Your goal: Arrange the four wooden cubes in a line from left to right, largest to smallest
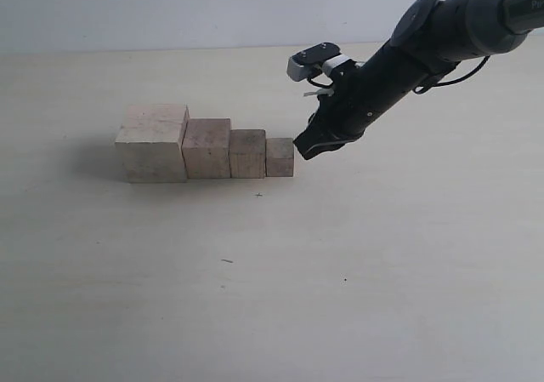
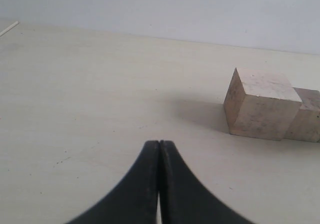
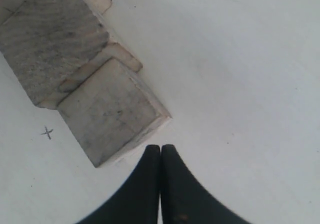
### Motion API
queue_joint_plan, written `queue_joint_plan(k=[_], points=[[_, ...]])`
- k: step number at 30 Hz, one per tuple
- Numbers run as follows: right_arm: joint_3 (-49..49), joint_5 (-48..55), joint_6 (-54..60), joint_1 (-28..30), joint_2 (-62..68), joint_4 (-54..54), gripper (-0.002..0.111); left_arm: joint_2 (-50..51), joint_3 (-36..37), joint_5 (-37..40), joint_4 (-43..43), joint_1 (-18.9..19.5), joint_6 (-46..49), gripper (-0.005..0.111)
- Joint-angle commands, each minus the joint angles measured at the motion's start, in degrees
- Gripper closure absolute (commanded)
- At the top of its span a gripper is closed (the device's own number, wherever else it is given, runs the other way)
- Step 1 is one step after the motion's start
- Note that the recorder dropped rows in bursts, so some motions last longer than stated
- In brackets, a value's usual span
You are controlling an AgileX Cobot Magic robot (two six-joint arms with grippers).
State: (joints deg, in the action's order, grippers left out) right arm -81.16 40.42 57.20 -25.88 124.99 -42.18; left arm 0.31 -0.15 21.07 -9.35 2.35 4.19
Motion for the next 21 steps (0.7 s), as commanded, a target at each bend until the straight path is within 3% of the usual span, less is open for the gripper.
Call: queue_joint_plan(k=[1,21], points=[[0.2,-0.1,-0.3,-0.1,-0.1,-0.8,0.108,-0.3,0.2,-0.4,-0.3,-0.3,0.0,0.107],[0.2,1.5,1.7,-0.1,-0.1,-3.7,0.108,-0.3,0.2,-0.4,-0.3,-0.3,0.0,0.107]])
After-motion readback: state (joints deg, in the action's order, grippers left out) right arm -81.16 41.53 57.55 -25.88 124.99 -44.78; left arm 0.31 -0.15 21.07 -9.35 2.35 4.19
